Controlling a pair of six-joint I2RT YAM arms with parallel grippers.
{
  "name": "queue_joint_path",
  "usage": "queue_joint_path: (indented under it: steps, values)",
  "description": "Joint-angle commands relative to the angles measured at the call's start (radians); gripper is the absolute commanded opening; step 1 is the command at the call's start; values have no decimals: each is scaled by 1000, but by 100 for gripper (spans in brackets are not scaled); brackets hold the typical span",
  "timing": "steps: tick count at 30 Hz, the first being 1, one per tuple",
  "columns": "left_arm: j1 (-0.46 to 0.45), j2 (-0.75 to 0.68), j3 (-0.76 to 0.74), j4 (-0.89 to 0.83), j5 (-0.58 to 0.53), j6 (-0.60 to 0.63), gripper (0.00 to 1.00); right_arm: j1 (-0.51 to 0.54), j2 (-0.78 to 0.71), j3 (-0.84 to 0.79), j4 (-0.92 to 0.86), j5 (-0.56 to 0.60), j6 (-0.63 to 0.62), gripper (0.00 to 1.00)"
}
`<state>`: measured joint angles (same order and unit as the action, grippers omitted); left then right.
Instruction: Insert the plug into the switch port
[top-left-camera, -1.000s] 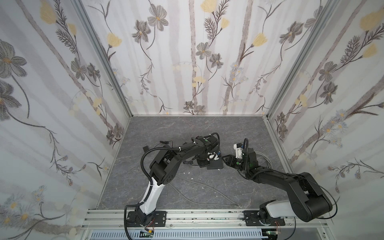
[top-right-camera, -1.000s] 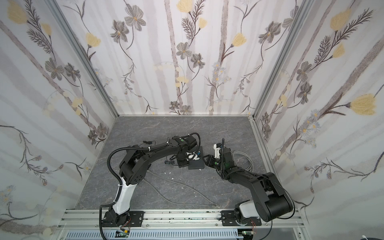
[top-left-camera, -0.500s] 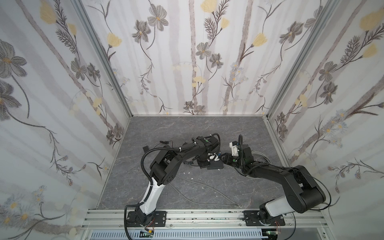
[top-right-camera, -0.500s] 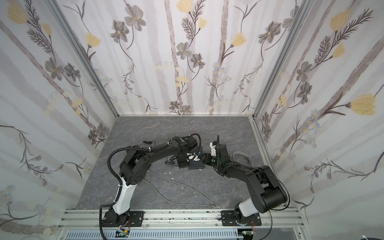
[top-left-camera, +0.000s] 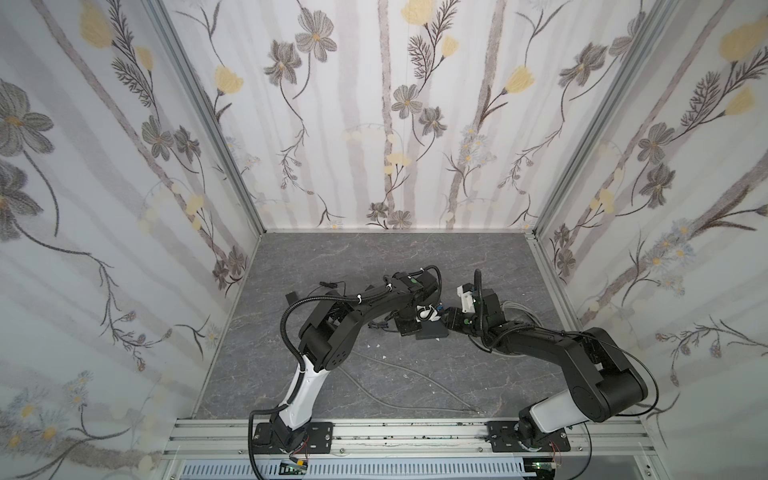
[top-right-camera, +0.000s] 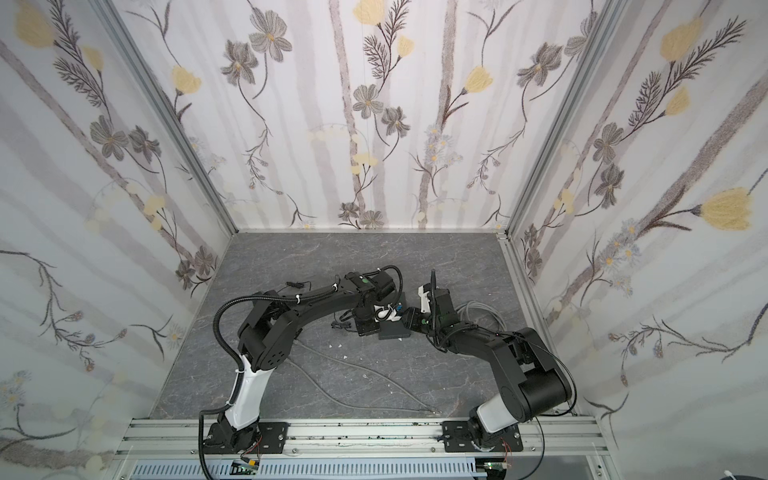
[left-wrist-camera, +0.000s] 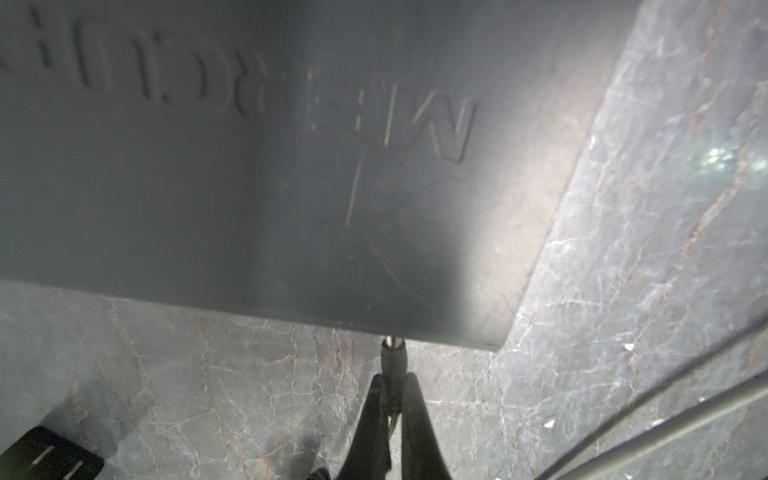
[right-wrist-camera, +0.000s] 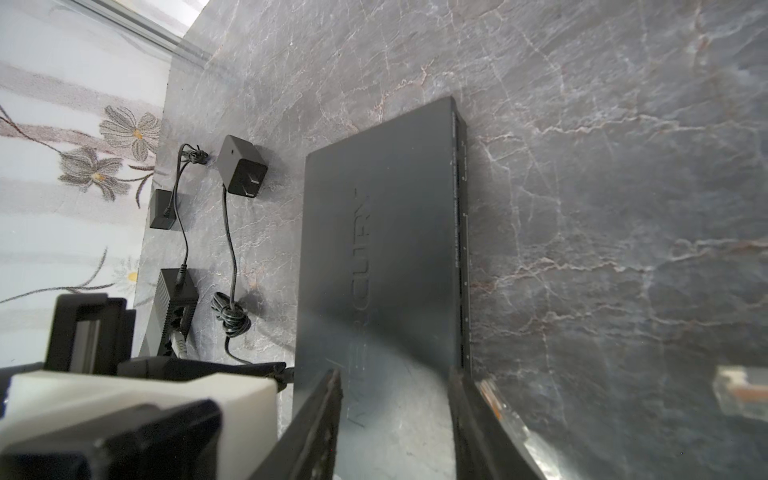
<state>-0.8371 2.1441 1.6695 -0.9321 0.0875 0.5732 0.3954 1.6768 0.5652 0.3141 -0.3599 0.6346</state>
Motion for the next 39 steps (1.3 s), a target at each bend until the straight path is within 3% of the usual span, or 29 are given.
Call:
queue_joint_path:
  steps: [1, 39]
  values:
    - [-3, -12, 9, 3, 32, 2, 0, 2, 3, 7, 19, 8, -6, 44]
    - [-14, -21, 9, 6, 55, -9, 0, 5, 7, 10, 15, 13, -5, 44]
